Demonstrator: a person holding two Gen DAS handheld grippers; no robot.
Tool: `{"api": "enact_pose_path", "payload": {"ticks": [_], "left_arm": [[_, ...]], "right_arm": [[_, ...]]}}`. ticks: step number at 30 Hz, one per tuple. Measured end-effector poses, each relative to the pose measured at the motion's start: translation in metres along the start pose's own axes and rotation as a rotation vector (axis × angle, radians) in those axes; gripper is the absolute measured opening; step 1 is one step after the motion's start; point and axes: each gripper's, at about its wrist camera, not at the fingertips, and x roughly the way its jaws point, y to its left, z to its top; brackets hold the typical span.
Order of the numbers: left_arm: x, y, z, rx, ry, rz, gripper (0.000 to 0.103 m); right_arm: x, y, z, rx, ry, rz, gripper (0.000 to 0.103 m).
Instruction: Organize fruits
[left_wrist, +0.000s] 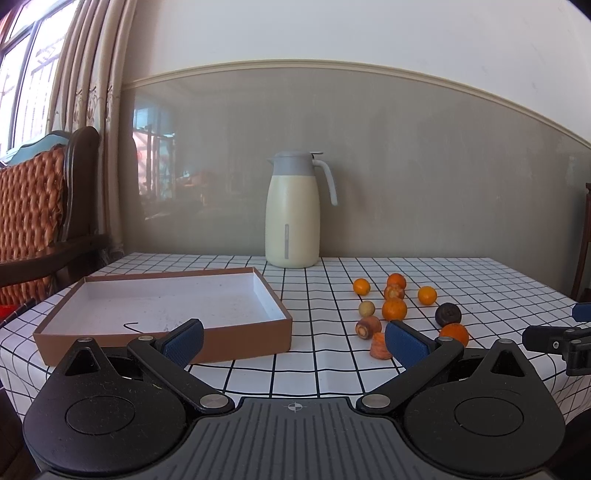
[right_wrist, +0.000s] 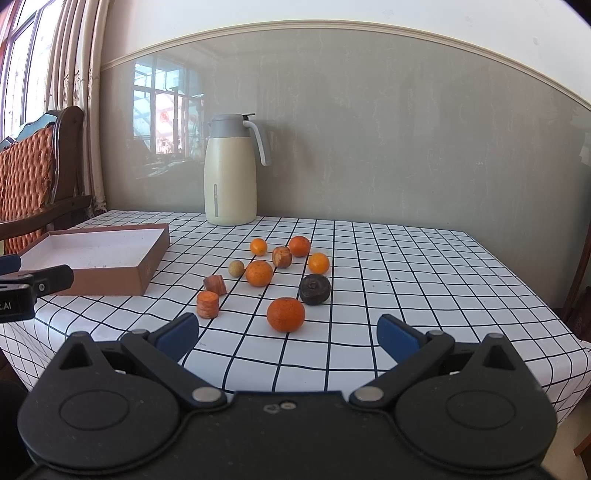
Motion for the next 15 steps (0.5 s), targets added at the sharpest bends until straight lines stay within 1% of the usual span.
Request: {"api": "enact_pose_path", "payload": {"ticks": [15], "left_arm": [[-0.0016,0.0002,0.0006,0.0,-0.001,-0.001,0.103]], "right_arm": [[0.0004,-0.0002,-0.0001,0.0,0.0,0.0,0.097]]}}
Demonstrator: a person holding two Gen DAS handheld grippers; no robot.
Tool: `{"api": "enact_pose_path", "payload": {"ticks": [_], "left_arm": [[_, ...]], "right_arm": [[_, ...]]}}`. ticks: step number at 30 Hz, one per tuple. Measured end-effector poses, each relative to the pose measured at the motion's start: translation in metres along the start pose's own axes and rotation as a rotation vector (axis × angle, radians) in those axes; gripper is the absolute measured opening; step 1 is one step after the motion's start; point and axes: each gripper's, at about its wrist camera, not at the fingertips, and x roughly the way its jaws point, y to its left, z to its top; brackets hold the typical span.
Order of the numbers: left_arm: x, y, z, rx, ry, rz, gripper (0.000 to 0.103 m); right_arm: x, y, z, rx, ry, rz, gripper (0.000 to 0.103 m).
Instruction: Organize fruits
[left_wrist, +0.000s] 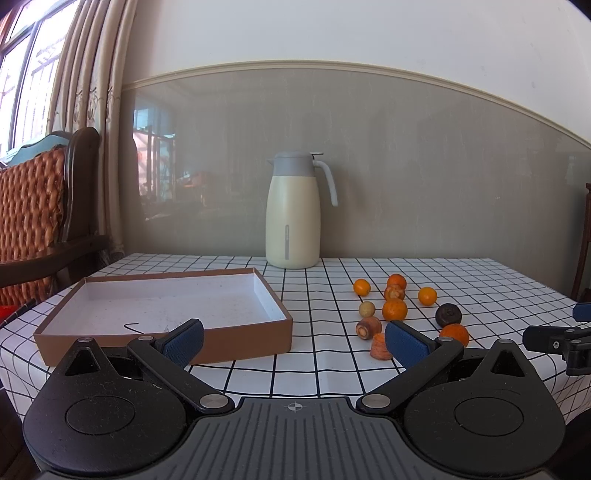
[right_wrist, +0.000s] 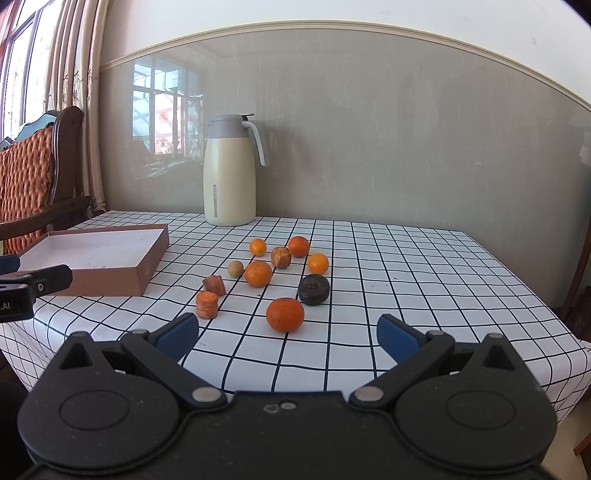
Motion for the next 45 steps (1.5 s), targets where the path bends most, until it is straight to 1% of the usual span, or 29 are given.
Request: {"api": "enact_pose_path", "payload": {"ticks": [33,35,38,41,43,45], "left_arm": [[-0.001,0.001,0.0,0.0,0.002,-0.001,0.103],[-0.001,0.002,0.0,-0.004,0.002,-0.009,0.103],[0.0,0.0,0.0,0.007,0.017,-0.061,0.103],[-0.001,-0.005,0.0,0.028,0.017,-0.051,0.103],[0.002,0.001,0.001,-0.029,0.014,-0.076,0.103],[0.011,0.009,0.001,-0.111,0.036,-0.133,0.103]], "right_arm": [[0.001,0.0,0.0,0.0,0.0,0.0,0.097],[0.001,0.0,0.0,0.002,0.001,0.004,0.097],[0.001,-0.001,0.001,0.001,0.005,0.015,0.097],[0.0,0.001,0.0,-0.003,0.01,0.023,0.097],[0.006,0.0,0.003,-0.01,0.028,0.036,0.097],[0.014,-0.003,0.008,-0.021,0.029,0.031,0.097]]}}
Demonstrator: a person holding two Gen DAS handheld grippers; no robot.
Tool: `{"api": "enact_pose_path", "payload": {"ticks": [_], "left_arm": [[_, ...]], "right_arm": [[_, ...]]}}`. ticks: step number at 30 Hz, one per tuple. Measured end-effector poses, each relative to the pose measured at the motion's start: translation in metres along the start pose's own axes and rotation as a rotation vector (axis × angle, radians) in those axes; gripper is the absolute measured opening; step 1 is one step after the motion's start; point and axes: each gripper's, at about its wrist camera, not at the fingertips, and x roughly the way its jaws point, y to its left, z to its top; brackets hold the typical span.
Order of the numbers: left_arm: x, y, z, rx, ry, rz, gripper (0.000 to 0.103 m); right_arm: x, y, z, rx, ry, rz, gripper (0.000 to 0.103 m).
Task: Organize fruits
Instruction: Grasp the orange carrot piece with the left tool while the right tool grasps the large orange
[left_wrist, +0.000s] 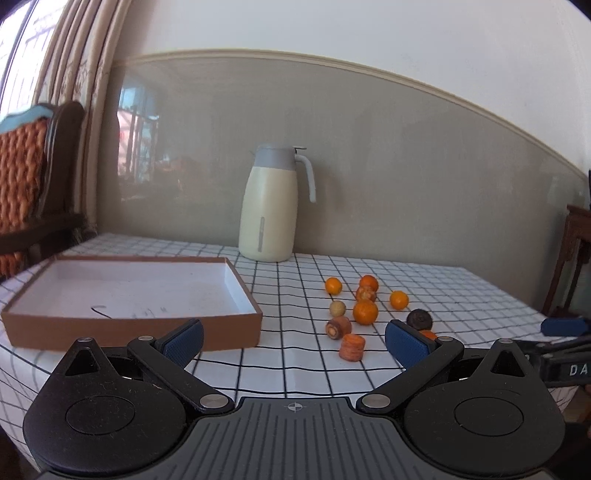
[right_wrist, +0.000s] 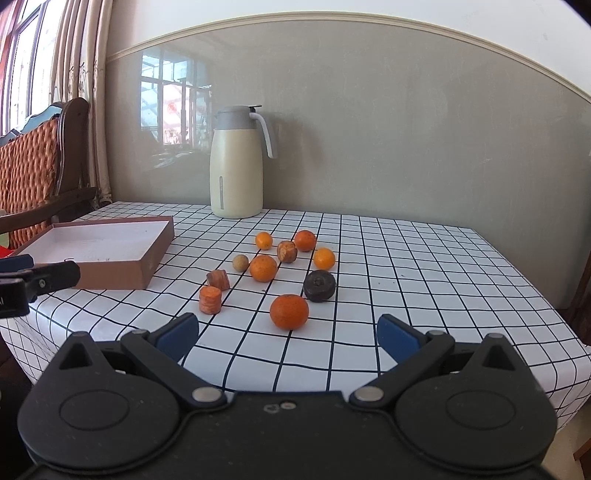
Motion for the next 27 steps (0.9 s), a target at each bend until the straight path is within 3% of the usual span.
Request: {"api": "enact_pose_path", "payload": {"ticks": [3,7,12,16,19,23,24,26,27], "left_arm": [[0.016,0.008,0.0,-0.076,0.041,-0.085,0.103],[0.037,-0.004,0.0,-0.035,0.042,-0.08,0.103],[0.061,-0.021,-0.002,0.016,0.066,-0.01,0.103],[0.079,-0.034,-0.004,0.087,0.108,-0.032,0.103],[0.09,-0.048,-0.008,0.168,0.11,-0.034,0.103],[0.107,-0.055,-0.012,0.194,0.146,-0.033,0.102],[0.111,-0.055,-0.013,0.192,0.156,-0.034,0.09],[0.123,-0.053,-0.015,0.177,0.198,-0.036,0.076],[0.128,-0.052,-0.016,0.169,0.214,-0.035,0.075]], "right_arm": [[0.005,-0.003,0.004,-0.033,0.007,-0.011,0.097],[0.019,-0.008,0.008,-0.048,0.023,-0.009,0.097],[0.04,-0.009,0.007,-0.062,0.041,-0.01,0.096],[0.058,-0.011,0.004,-0.069,0.069,-0.001,0.093],[0.071,-0.014,0.004,-0.068,0.079,0.013,0.088],[0.091,-0.017,0.002,-0.067,0.113,0.027,0.076],[0.096,-0.018,0.0,-0.068,0.124,0.031,0.075],[0.103,-0.018,-0.002,-0.074,0.137,0.04,0.073],[0.106,-0.018,-0.003,-0.075,0.144,0.046,0.072]]}}
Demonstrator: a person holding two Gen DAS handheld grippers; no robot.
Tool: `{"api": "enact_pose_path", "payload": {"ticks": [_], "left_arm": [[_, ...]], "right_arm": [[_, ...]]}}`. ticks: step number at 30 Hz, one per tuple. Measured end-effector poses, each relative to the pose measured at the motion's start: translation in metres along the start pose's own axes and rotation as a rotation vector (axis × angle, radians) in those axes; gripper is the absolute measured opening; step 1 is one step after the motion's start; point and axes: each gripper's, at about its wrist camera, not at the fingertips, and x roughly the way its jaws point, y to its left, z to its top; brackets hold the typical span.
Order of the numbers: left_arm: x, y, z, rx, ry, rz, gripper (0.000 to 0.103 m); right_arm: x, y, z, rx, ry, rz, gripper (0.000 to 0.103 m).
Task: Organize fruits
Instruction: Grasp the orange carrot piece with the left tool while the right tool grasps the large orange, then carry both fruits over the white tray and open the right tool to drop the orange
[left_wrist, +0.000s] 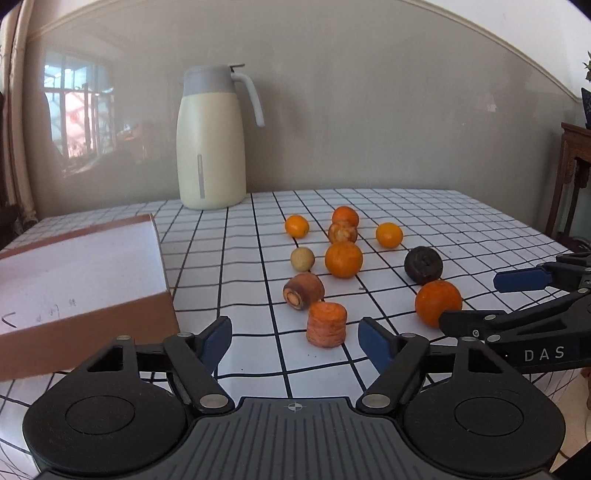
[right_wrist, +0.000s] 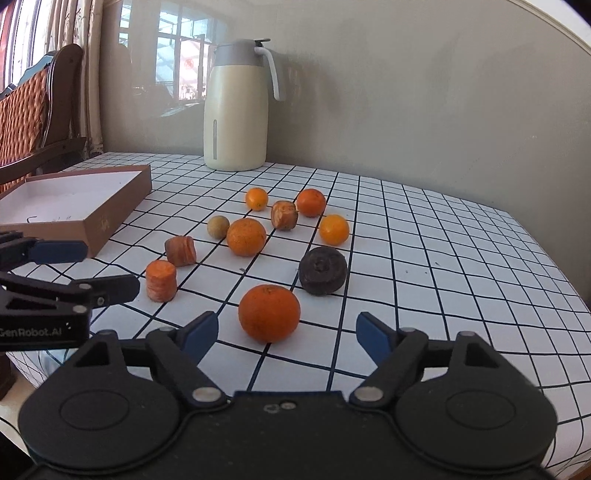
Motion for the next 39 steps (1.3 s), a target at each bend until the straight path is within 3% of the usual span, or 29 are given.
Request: {"api": "enact_pose_path", "payload": {"ticks": [4,7,9,13,15,17,29,39], "left_arm": [[0.014,-0.007,0.0,0.005,0.012,-0.017,0.075],[0.022,-0.013,0.0,0.009,0.022,-0.019,0.072],[0.03,-0.012,0.0,-0.008,0.051,-0.027,0.058],[0.036,-0.015,0.001,-0.001,0.058,-0.043,0.053],[0.038,-0.017,0.002,0.017,0.055,-0.039,0.035],[0.038,-0.018,0.003,0.019,0.054,-0.052,0.029],[0.012,0.002,0.007,-0.029,0.005,-0.048,0.029],[-0.028,0.047,0.008,-0.046,-0.055,0.048,0.029]], "right_arm": [[0.013,-0.001,0.001,0.002,0.029,0.021,0.064],[0.022,-0.002,0.004,0.016,0.048,0.03,0.051],[0.026,-0.002,0.004,0.023,0.06,0.039,0.048],[0.029,0.0,0.004,0.015,0.064,0.037,0.044],[0.03,0.0,0.005,0.018,0.064,0.041,0.04],[0.03,0.001,0.005,0.017,0.062,0.049,0.033],[0.02,0.004,0.011,0.032,0.005,0.036,0.032],[0.01,0.039,0.027,-0.003,-0.087,0.104,0.032]]}}
